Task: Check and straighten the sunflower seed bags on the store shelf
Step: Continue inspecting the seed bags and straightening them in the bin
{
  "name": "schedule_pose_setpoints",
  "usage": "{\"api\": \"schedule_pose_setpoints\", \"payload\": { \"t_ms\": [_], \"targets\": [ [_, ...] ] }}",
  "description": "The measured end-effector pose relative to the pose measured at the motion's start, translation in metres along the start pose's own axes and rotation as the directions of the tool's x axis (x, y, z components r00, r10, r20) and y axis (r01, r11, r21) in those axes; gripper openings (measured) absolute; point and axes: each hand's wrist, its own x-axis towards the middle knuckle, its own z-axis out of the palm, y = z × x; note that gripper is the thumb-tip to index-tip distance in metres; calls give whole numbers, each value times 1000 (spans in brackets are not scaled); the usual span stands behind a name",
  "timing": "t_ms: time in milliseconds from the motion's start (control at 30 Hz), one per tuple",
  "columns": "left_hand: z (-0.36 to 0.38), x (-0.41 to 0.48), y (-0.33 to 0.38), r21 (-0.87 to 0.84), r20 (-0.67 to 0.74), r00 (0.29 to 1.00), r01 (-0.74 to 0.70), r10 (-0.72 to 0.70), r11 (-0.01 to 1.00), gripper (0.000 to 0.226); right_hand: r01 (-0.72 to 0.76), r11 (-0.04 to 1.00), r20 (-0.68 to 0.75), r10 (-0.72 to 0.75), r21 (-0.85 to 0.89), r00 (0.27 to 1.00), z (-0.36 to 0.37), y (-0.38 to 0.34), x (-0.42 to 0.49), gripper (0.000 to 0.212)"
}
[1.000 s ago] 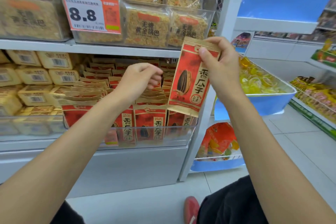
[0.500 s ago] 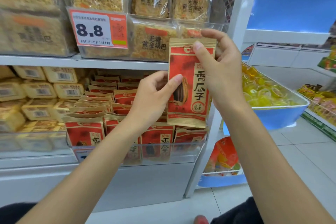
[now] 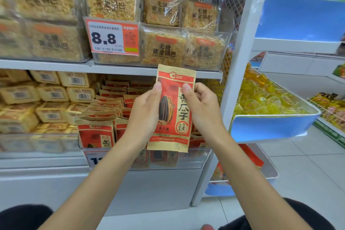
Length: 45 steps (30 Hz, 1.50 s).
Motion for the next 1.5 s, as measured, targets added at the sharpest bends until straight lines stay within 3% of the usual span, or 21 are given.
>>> {"api": "schedule_pose_setpoints", "payload": {
  "t_ms": [100, 233, 300, 367, 467, 600, 833, 933, 1000, 1033, 1100, 1133, 1233, 1367, 1500],
  "targets": [
    [-1, -1, -3, 20, -91, 994, -57, 59, 998, 50, -80, 993, 109, 70, 91, 992, -3, -5, -5, 16],
    [-3, 0, -2, -37, -246, 966, -90, 78, 995, 51, -104, 993, 289, 114, -52, 951, -5, -4, -7, 29],
    [-2, 2, 0, -73, -211, 976, -61, 45, 995, 50, -89, 995, 281, 98, -44, 955, -5, -4, -8, 26],
    [-4, 3, 3, -76, -87, 996, -16, 9, 997, 48, -88, 996, 218, 83, 17, 973, -4, -4, -7, 18],
    [-7, 4, 5, 66, 21, 1000, -11, 9, 998, 45, -150, 975, 157, 124, 163, 980, -9, -5, -4, 28],
    [-9, 4, 1, 114, -112, 991, -62, 74, 992, 54, -178, 984, 337, 172, -12, 926, -15, -4, -4, 56],
    [-11, 4, -4, 84, -151, 980, -120, 132, 989, 56, -168, 985, 499, 122, 47, 858, -19, -9, -7, 67],
    [-12, 5, -8, 184, -192, 952, -204, 239, 962, 26, -88, 995, 427, 57, 54, 902, -17, -9, -8, 59],
    [-13, 6, -5, 350, -141, 942, -240, 304, 905, 32, 52, 999, 307, -51, 6, 950, -12, -6, -9, 57],
    [-13, 7, -5, 358, -63, 947, -274, 316, 893, 40, 155, 983, 270, -123, -99, 955, -11, -4, -9, 58],
    [-11, 4, 0, 129, 89, 966, -253, 242, 959, 51, 335, 862, 326, -213, -381, 921, -10, 0, -10, 70],
    [-11, 2, 2, 5, 109, 974, -199, 197, 980, 51, 354, 832, 359, -203, -427, 911, -11, 0, -11, 75],
    [-13, 3, 4, -125, 36, 993, -110, 115, 986, 35, 241, 932, 279, -164, -271, 946, -12, -4, -10, 65],
    [-12, 5, 0, -148, 84, 996, -7, 20, 989, 32, 88, 993, 208, -68, -84, 976, -15, -4, -4, 64],
    [-12, 5, -3, -132, 118, 993, -9, 24, 991, 33, 59, 995, 221, -40, -79, 974, -19, -3, -3, 67]
  ]
}}
